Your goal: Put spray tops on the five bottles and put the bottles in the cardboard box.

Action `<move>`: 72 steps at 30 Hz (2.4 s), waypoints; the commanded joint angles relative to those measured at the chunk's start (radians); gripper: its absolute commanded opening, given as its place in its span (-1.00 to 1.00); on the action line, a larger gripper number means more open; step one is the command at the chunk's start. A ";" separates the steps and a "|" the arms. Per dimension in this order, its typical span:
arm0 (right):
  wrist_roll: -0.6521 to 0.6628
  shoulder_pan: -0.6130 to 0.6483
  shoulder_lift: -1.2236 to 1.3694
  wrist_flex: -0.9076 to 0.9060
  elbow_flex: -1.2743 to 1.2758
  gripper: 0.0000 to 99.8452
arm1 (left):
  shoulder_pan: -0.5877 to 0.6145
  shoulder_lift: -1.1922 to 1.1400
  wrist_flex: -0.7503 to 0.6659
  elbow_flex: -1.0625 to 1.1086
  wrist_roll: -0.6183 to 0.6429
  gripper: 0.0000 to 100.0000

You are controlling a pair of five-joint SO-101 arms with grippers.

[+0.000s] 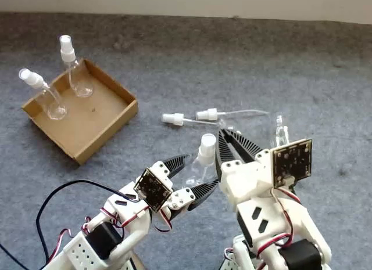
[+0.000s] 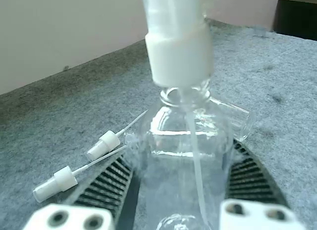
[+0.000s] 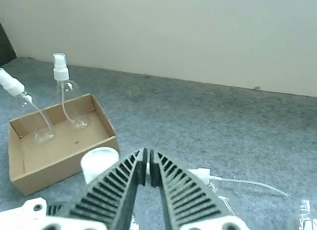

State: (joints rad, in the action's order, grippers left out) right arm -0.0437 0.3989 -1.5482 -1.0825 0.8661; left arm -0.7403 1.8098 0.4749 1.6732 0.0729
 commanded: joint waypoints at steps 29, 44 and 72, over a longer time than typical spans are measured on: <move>0.002 0.019 -0.007 -0.110 0.176 -0.99 | 0.364 0.007 -0.226 -0.044 0.000 -0.83; 0.002 0.206 -0.007 0.453 0.644 -0.99 | 0.375 -0.001 -0.227 -0.243 -0.163 -0.83; -0.005 0.259 -0.007 1.072 0.940 -0.99 | 0.274 -0.858 -0.680 -0.455 -0.158 -0.83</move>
State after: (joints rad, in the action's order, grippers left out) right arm -0.0437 0.6475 -1.5436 -0.0315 1.6732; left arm -0.4150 1.0150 -0.0852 1.2267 -0.0790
